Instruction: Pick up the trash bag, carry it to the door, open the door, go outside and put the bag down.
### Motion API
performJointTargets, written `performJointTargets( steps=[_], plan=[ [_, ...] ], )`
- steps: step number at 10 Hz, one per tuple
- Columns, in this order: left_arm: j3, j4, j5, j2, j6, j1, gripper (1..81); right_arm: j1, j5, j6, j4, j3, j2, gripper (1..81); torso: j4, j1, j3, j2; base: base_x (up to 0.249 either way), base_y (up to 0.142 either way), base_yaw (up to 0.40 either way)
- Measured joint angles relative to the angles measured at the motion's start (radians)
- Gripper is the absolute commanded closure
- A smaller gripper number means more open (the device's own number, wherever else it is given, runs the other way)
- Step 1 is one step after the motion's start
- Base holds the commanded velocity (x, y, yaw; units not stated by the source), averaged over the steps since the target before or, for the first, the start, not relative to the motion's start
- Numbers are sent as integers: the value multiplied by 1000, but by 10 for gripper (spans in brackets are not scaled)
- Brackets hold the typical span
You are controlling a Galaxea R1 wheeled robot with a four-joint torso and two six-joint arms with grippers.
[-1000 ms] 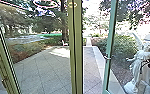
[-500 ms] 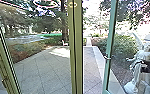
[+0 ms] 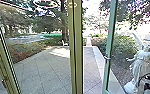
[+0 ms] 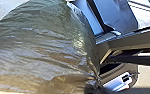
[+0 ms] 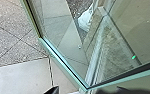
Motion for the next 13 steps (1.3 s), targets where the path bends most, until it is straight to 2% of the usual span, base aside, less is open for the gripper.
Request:
performJointTargets(
  steps=[4, 6, 9, 12, 13],
  plan=[
    [0, 1, 1, 11, 0, -16, 811, -232, 41, -26, 68, 152, -50, 10, 0, 0, 0, 0, 0, 0, 0],
    [0, 1, 1, 11, 0, -18, 811, -297, 66, -36, 100, 247, -52, 10, 0, 0, 0, 0, 0, 0, 0],
    [0, 2, 5, 11, 0, -26, 811, -450, 123, -60, 143, 379, -51, 10, 0, 0, 0, 0, 0, 0, 0],
    [0, 3, 5, 11, 0, -35, 811, -587, 215, -68, 163, 455, -46, 10, 0, 0, 1, 0, 0, 0, 0],
    [0, 3, 5, 11, 0, -35, 811, -650, 275, -71, 167, 486, -33, 10, 0, -1, 1, 0, 0, 0, 0]
  ],
)
